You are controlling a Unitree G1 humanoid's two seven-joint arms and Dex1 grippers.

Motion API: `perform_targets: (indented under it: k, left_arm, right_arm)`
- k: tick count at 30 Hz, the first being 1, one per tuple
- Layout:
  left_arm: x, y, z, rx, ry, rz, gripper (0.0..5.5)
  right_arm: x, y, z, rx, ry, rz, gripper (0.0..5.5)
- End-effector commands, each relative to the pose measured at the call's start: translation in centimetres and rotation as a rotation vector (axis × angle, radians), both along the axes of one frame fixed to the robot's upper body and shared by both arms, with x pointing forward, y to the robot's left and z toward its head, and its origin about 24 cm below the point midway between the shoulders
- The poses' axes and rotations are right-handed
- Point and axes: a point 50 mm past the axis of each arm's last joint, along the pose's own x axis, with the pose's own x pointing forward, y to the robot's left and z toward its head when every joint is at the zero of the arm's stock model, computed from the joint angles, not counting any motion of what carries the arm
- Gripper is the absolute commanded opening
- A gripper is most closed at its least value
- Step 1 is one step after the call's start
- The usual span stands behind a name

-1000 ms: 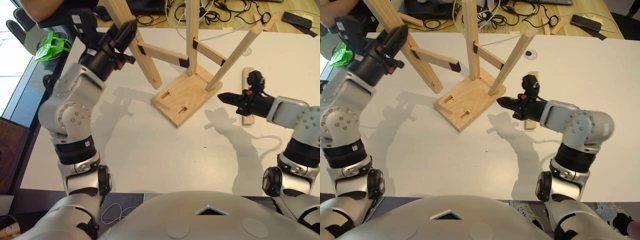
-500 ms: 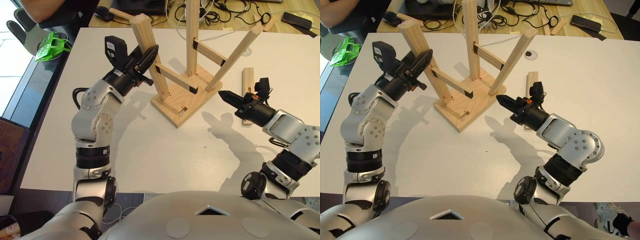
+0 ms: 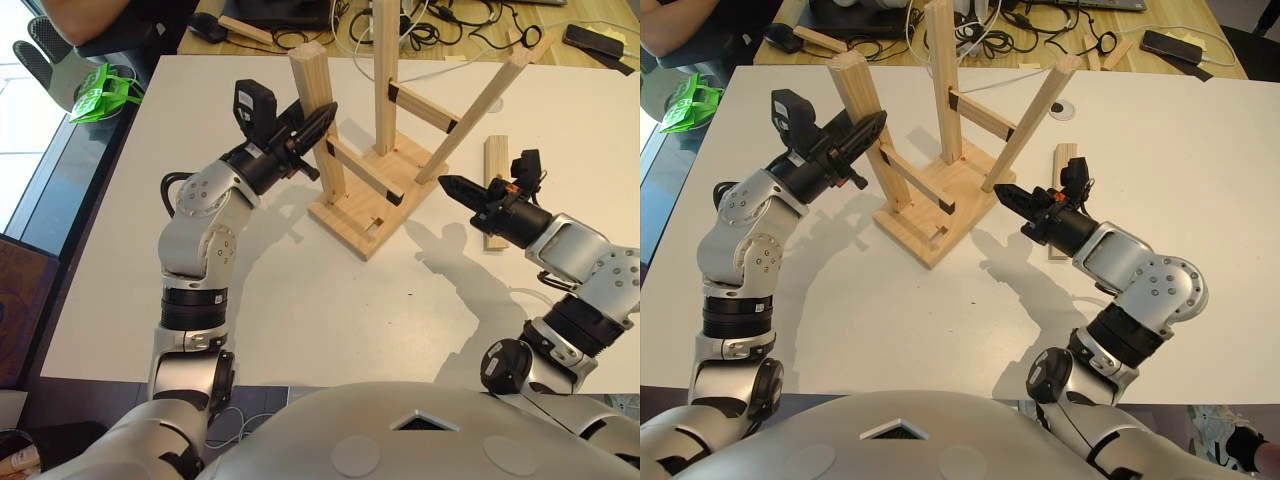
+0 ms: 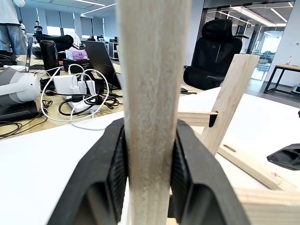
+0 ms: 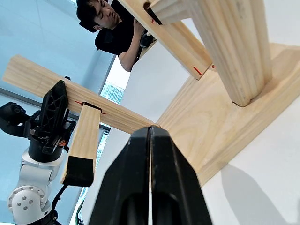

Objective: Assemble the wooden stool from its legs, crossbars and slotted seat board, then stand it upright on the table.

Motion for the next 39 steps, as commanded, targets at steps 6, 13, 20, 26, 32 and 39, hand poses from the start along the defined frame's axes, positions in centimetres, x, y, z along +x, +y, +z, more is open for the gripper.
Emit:
perform_targets:
  k: [6, 13, 20, 26, 32, 39]
  left_arm:
    - [-2.3, 1.0, -1.6, -0.101, 0.027, 0.142, 1.03]
    - [-4.5, 0.2, -2.9, 0.062, -0.095, 0.210, 1.03]
    - [-4.1, 0.9, -3.8, -0.039, 0.008, 0.265, 1.03]
    - [-4.4, 1.1, -4.2, -0.119, 0.130, 0.285, 1.03]
    - [-5.2, -0.3, -4.4, 0.125, 0.023, 0.187, 1.03]
    - [-4.7, 0.5, -5.2, 0.024, 0.168, 0.232, 1.03]
  right_arm:
    - [0.4, -0.3, 0.2, -0.020, -0.009, -0.029, 0.00]
    - [0.7, -0.6, 0.2, -0.037, -0.012, -0.044, 0.00]
    - [0.9, -0.5, 0.2, -0.039, -0.014, -0.048, 0.00]
    - [0.8, -0.6, 0.1, -0.042, -0.016, -0.058, 0.00]
    - [0.9, -0.6, 0.1, -0.045, -0.018, -0.062, 0.00]
    - [0.9, -0.5, 0.0, -0.048, -0.020, -0.064, 0.00]
